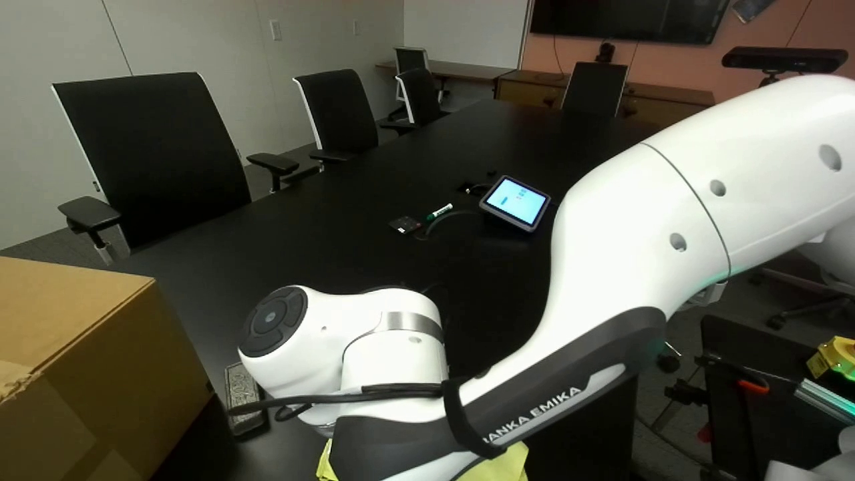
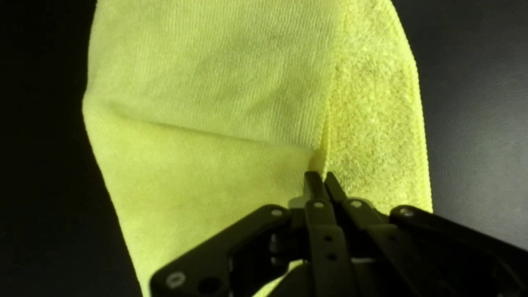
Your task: Fold the yellow towel in half from right to left.
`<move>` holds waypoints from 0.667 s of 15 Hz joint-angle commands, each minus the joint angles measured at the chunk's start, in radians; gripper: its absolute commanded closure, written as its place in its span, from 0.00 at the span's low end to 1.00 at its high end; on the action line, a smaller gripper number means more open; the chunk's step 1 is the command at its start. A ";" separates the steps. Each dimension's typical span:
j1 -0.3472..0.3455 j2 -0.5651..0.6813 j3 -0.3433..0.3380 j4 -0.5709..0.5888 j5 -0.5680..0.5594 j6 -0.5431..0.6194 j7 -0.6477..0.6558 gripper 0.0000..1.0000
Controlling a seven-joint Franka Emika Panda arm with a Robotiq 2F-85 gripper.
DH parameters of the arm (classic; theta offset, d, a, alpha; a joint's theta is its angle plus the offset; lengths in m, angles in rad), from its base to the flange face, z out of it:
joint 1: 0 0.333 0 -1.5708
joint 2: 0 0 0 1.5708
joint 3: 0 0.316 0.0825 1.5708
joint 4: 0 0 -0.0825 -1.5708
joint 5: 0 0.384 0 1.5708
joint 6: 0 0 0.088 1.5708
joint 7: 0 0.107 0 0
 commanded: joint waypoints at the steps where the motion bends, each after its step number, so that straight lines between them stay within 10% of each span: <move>1: -0.003 0.007 0.006 0.053 0.003 -0.028 -0.022 0.98; 10: 0.011 0.010 0.010 0.115 0.000 -0.035 -0.042 0.99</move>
